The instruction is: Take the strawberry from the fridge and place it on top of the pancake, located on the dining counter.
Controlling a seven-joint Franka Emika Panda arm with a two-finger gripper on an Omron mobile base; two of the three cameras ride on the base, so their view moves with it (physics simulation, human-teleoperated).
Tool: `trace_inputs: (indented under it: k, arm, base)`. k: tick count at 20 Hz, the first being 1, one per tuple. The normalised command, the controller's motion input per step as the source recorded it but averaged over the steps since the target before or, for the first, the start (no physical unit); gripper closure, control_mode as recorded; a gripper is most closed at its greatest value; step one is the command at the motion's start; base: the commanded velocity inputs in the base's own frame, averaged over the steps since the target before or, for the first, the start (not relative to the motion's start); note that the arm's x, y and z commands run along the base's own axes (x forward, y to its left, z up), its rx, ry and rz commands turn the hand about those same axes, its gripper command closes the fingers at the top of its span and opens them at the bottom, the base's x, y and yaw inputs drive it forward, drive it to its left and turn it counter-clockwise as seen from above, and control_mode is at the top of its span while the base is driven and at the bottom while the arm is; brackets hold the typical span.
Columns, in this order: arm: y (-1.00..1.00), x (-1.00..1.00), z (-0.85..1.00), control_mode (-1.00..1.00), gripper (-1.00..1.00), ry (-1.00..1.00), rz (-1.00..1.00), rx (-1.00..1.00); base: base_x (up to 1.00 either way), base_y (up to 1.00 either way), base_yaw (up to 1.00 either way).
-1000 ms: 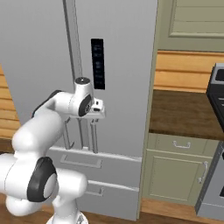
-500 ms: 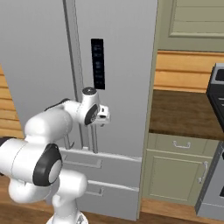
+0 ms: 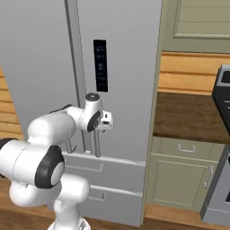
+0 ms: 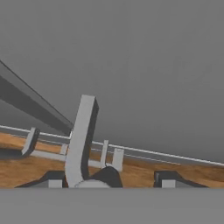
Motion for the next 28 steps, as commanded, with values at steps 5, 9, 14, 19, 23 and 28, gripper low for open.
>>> trace_inputs:
  k: [5, 9, 14, 19, 23, 28]
  arm:
    - [-0.03, -0.43, -0.08, -1.0, 1.0, -0.05, 0.0, 0.0]
    - [-0.31, -0.44, -0.04, -1.0, 1.0, -0.02, 0.0, 0.02]
    - [-0.72, -0.72, 0.0, -1.0, 1.0, -0.1, 0.0, 0.11]
    - [-0.82, -0.75, 0.0, -1.0, 1.0, -0.06, 0.0, 0.14]
    - [-0.87, -0.67, 0.0, -1.0, 1.0, -0.01, 0.0, 0.23]
    - [-0.95, -0.31, 0.0, -1.0, 1.0, 0.0, 0.01, 0.3]
  base:
    - [0.0, 0.0, 0.0]
    - [0.0, 0.0, 0.0]
    - [0.0, 0.0, 0.0]
    - [0.0, 0.0, 0.0]
    - [0.0, 0.0, 0.0]
    - [0.0, 0.0, 0.0]
